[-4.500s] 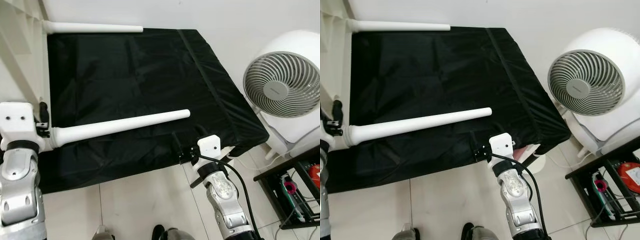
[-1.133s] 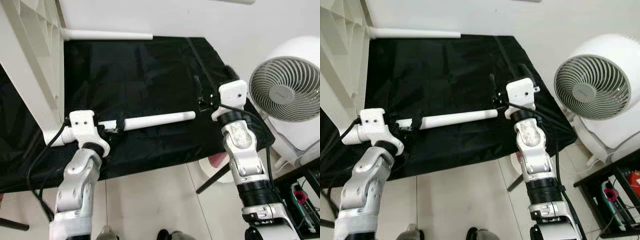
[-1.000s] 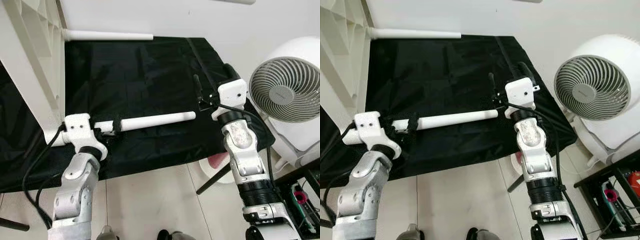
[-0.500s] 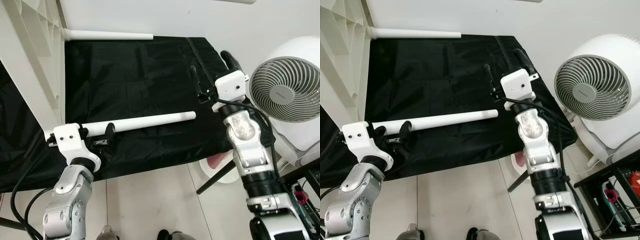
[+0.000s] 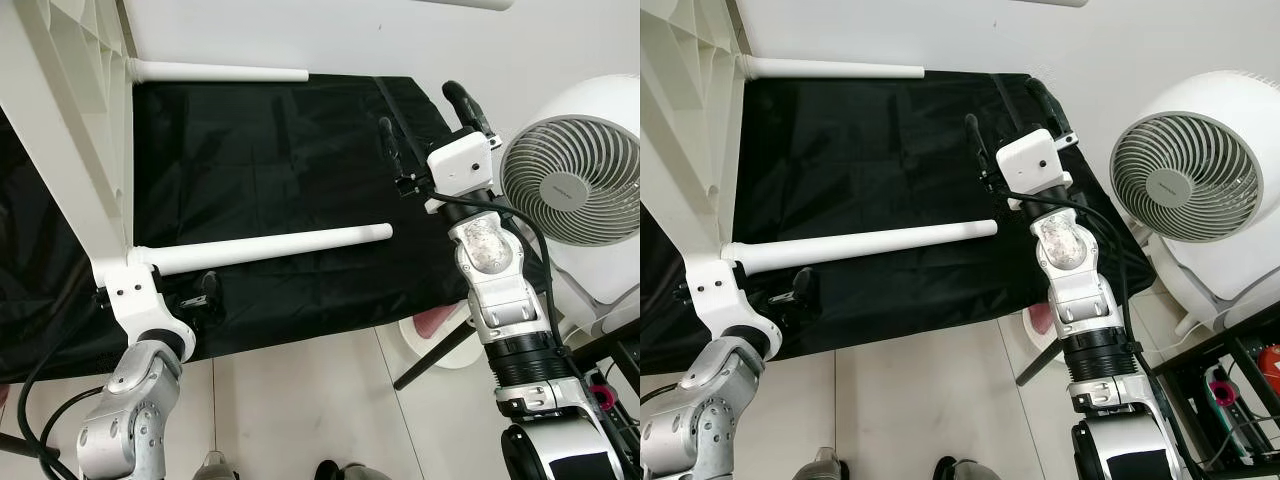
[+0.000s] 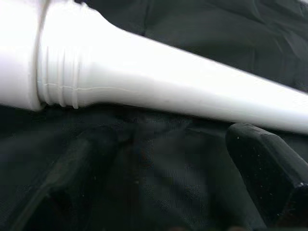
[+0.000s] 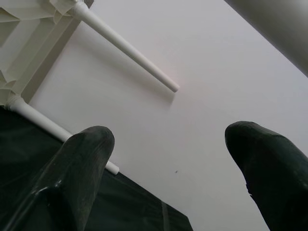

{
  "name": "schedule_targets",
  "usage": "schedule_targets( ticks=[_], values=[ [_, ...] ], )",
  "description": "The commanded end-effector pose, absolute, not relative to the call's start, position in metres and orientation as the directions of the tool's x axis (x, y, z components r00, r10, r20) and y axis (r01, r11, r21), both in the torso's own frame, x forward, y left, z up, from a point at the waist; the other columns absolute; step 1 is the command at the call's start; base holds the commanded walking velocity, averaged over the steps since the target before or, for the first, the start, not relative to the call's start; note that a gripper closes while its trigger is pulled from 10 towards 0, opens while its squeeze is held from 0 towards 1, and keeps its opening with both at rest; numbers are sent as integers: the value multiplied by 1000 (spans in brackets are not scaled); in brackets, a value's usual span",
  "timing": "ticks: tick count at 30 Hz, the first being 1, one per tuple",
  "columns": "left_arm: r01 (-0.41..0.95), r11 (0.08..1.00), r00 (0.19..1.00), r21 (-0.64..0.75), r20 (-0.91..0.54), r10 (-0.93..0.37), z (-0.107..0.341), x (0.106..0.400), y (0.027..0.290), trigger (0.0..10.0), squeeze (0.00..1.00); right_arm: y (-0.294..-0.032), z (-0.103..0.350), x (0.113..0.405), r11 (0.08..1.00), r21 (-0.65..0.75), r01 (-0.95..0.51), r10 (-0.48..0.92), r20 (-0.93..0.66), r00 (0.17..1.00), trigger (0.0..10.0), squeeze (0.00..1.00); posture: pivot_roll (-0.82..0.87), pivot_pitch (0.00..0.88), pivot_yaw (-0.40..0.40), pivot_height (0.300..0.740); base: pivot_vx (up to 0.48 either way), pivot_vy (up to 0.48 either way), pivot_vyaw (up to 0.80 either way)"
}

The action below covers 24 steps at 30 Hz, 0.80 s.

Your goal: Building children table

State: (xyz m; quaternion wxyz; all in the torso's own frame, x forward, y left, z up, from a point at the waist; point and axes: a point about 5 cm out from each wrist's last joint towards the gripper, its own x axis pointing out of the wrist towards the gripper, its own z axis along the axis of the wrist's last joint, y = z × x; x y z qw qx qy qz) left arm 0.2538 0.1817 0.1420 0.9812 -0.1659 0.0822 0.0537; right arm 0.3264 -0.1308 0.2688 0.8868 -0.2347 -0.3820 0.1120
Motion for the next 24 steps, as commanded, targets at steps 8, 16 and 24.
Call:
schedule_targets(
  ticks=[8,16,24],
  values=[
    [-217,879,966,-425,-226,129,142,273,175,10000,0,-120,285,318,788,-612,65,463,660,592,10000,0,204,89,-63,740,0,0,0],
    [-190,875,967,-445,-237,90,143,284,166,10000,0,-113,310,317,656,-683,321,467,702,538,10000,0,173,97,-51,740,0,0,0],
    [-193,874,965,-446,-250,85,141,285,166,10000,0,-100,328,320,610,-676,412,479,730,488,10000,0,168,102,-44,740,0,0,0]
  ],
)
